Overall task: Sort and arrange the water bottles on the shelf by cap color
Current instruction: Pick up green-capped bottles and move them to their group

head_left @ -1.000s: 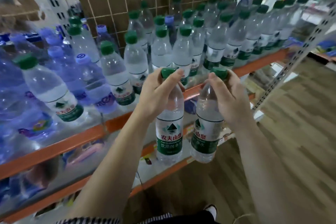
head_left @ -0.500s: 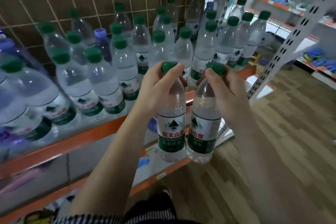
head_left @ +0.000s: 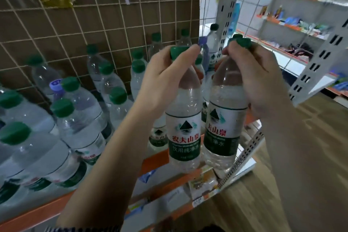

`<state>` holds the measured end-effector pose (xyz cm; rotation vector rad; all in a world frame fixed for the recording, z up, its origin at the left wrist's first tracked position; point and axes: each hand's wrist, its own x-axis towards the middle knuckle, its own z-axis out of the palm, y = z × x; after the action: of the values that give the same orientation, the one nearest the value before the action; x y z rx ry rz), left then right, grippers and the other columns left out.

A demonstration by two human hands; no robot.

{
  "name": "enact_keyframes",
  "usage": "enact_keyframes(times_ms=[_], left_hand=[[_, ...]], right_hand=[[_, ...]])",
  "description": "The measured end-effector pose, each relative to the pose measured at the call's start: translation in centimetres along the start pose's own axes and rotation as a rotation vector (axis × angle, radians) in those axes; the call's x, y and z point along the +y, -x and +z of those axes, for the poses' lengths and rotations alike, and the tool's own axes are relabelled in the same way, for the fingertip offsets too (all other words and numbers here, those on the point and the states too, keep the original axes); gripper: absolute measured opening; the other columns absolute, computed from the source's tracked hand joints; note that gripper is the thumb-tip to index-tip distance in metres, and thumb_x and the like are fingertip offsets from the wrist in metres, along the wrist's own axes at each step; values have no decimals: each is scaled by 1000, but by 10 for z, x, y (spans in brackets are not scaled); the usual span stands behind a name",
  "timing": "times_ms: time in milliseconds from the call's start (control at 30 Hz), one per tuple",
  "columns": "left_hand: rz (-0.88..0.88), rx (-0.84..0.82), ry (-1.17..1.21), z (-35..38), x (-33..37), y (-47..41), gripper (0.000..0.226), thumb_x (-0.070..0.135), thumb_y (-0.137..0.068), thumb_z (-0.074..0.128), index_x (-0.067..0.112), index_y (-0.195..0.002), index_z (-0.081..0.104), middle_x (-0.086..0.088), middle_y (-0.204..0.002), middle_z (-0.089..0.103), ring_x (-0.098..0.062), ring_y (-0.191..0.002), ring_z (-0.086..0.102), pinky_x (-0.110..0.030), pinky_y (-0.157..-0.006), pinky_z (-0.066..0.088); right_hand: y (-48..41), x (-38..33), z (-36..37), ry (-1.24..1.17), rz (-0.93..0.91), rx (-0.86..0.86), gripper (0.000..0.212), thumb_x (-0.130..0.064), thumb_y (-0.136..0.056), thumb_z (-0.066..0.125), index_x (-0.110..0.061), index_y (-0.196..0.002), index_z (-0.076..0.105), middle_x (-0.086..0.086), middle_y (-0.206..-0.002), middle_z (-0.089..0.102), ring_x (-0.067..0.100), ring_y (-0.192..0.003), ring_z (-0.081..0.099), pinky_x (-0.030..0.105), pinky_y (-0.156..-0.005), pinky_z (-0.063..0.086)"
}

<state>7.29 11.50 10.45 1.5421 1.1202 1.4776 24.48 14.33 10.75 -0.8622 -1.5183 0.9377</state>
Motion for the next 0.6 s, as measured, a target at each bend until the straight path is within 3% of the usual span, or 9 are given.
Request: enact_keyframes(times_ms=[133, 233, 333, 467, 600], left_hand=[[20, 70, -22, 16, 11, -29, 37, 36, -98, 52, 4, -83, 64, -15, -78, 73, -30, -72, 70, -51, -85, 56], [46, 103, -27, 31, 22, -46, 35, 36, -98, 52, 11, -77, 65, -12, -78, 74, -23, -69, 69, -36, -76, 57], [44, 162, 17, 44, 39, -61, 34, 36, -98, 53, 13, -76, 66, -12, -77, 73, -22, -66, 69, -30, -65, 55], [63, 223, 58, 56, 66, -84, 37, 38, -96, 55, 19, -67, 68, -13, -76, 72, -27, -67, 68, -34, -64, 55], [104, 288, 19, 60, 92, -112, 32, 33, -100, 51, 8, -82, 58, -15, -76, 71, -27, -65, 69, -29, -58, 54]], right_hand=[[-38, -6, -20, -39, -28, -44, 24, -39, -93, 56, -23, -80, 69, 5, -76, 71, 23, -71, 71, 36, -65, 60], [-66, -15, -38, -99, -58, -128, 26, -38, -93, 56, -22, -77, 69, 6, -75, 73, 20, -69, 72, 28, -58, 57], [-98, -27, -56, -199, -56, -223, 25, -35, -92, 59, -16, -79, 69, 12, -74, 72, 27, -69, 70, 36, -61, 58], [-144, -44, -75, -291, -52, -296, 24, -33, -89, 63, -10, -86, 68, 11, -71, 71, 26, -67, 69, 37, -61, 56], [-183, -60, -81, -332, -69, -292, 23, -31, -89, 64, -9, -89, 64, 4, -66, 69, 22, -65, 69, 34, -59, 55]])
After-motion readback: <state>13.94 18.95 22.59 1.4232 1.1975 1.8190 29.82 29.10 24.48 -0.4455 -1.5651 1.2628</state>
